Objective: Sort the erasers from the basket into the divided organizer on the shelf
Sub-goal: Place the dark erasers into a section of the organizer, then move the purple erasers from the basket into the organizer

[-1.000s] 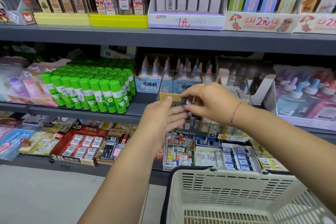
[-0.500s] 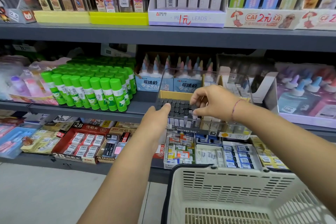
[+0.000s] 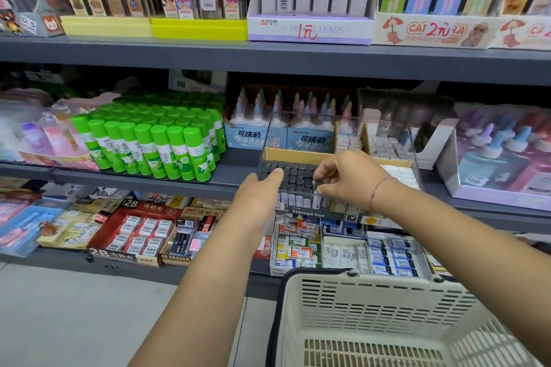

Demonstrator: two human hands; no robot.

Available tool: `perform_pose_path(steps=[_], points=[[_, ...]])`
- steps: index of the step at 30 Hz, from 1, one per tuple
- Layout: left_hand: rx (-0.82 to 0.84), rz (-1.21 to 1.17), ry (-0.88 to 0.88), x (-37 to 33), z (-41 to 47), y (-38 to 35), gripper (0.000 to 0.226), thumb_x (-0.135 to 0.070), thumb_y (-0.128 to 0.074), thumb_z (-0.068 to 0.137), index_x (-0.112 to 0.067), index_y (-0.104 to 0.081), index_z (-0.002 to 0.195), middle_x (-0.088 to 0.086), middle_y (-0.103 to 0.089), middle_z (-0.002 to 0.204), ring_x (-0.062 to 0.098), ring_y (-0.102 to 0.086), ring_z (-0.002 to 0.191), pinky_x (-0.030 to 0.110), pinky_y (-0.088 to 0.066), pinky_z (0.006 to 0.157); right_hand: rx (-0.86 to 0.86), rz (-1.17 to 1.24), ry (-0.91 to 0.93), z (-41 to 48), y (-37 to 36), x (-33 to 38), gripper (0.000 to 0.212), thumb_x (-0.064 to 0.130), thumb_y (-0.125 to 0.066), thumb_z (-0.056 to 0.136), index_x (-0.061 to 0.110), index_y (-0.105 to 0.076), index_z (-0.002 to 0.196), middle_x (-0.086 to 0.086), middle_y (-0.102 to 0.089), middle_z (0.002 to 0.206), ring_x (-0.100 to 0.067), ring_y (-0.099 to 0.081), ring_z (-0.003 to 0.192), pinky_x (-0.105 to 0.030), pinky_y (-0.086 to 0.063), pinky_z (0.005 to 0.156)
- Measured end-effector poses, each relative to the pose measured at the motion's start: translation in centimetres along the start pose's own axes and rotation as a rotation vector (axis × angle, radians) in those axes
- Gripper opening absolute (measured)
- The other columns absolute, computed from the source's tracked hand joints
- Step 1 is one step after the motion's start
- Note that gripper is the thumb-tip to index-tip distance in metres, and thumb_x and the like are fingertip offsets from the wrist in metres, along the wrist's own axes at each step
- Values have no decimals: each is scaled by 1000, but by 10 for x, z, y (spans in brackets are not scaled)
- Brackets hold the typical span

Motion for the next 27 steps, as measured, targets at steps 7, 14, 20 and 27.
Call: perform_pose_path(steps=[7, 14, 20, 27], points=[[-6, -6, -8, 2, 2, 0, 68, -45, -46, 97, -18, -19, 153, 2, -21, 158, 26, -23, 143, 44, -23, 113, 51, -206, 69, -8, -3, 3, 18, 39, -54, 93, 30, -66, 81, 12, -70, 89, -11, -59, 90, -34, -28, 100], [-11, 36, -29, 4, 4, -1, 69, -47, -44, 97, -18, -16, 153, 2, -19, 159, 27, -22, 144, 45, -23, 113, 61, -226, 65, -9, 1, -2, 23, 38, -50, 95, 30, -67, 82, 10, -57, 103, -13, -51, 100, -36, -24, 90], [-106, 106, -97, 20, -1, -11, 66, -42, -47, 96, -18, -21, 152, 4, -26, 156, 28, -30, 140, 46, -28, 113, -128, -32, 144, -32, 5, 2, 16, 33, -59, 91, 28, -67, 104, 8, -54, 115, -10, -47, 111, -32, -27, 101], [-35, 498, -190, 94, -25, -33, 52, -40, -47, 95, -19, -36, 142, 4, -39, 145, 26, -40, 131, 39, -33, 105, -80, 426, 113, -124, -53, -38, 5, 13, -67, 86, 17, -68, 84, 7, -62, 86, -6, -58, 77, -14, -45, 71]])
Point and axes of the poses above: each hand's wrist, its own z-axis towards the middle knuckle, its own y-axis out of the back of the hand, x = y × z, the point moved 2 cm from there along z, towards the middle knuckle
